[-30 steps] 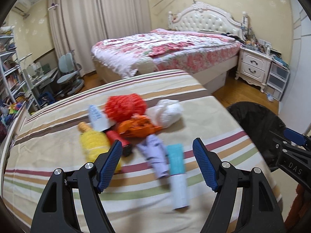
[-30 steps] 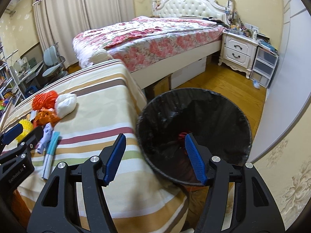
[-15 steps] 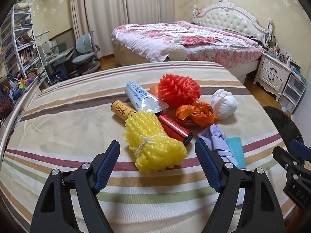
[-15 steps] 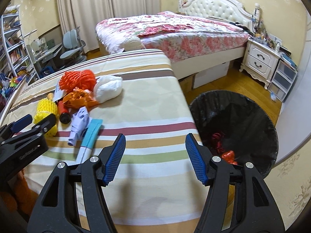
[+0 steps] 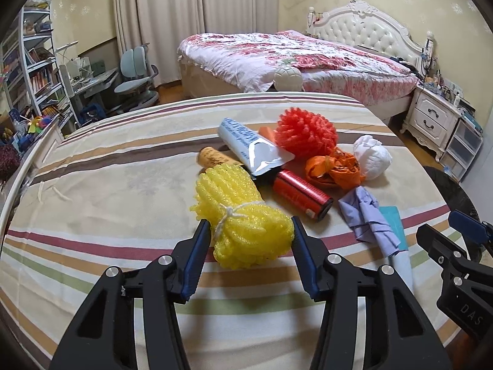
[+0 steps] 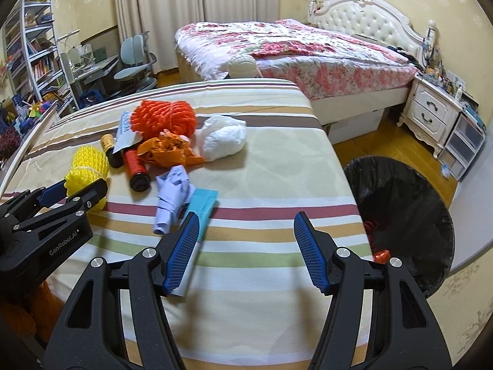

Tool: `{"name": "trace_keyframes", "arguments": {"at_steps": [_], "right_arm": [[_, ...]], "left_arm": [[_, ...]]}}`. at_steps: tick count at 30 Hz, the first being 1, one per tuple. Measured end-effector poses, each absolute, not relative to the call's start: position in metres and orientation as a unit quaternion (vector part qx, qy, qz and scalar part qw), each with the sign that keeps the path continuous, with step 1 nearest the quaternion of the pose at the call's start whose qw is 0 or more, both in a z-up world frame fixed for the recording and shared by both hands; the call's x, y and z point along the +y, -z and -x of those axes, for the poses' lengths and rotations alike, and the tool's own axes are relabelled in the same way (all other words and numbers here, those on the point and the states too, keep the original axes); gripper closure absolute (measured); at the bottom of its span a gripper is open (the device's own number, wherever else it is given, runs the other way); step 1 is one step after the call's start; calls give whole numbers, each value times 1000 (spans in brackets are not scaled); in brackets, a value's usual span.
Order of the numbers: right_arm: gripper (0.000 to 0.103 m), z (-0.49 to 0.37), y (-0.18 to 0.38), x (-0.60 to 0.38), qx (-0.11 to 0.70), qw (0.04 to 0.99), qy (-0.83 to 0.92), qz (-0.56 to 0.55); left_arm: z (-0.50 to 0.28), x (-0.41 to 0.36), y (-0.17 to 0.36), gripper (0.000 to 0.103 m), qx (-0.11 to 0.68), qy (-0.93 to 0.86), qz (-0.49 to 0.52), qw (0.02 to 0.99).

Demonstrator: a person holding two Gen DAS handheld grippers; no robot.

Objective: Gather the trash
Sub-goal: 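Grasp the yellow foam mesh bundle with the left tool while the right tool approaches the lavender cloth, then close the right tool on the lavender cloth and lift it, then carry the yellow bundle and lavender cloth over the black bin with both tools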

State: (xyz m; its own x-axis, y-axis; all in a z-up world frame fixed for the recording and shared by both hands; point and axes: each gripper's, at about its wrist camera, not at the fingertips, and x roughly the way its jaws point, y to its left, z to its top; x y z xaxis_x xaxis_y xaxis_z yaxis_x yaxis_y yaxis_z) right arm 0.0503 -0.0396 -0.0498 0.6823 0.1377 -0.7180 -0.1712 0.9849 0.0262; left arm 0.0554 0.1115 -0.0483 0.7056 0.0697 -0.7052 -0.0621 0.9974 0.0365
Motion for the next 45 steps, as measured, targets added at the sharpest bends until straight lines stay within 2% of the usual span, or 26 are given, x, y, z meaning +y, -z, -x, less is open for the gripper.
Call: {"name": "trace_keyframes", "arguments": {"at_steps": [8,14,16,21,24,28,45], "right_arm": [[41,-55,45,-5,386,914,-117,47],[53,-63,49,18,396,906,-132,70],[63,-66,54,24,404,901,-135,77],[68,-69,61,29,415,896,-130,90],[77,-71,64,29,420,894,-125,93],[82,-71,65,29,418,895,-125,92],[82,-48,32,-7,376,918,-109,57]], "left_arm": [[-41,151,46,51,375,-71,-2,924],[-36,177,44,51,371,-95,5,924],[-36,182,45,51,372,-99,7,923],[-36,190,48,51,376,-100,16,921],[-34,192,49,52,375,-98,17,922],[-33,191,50,52,374,-96,16,922],[-23,159,37,52,353,-64,7,933]]}}
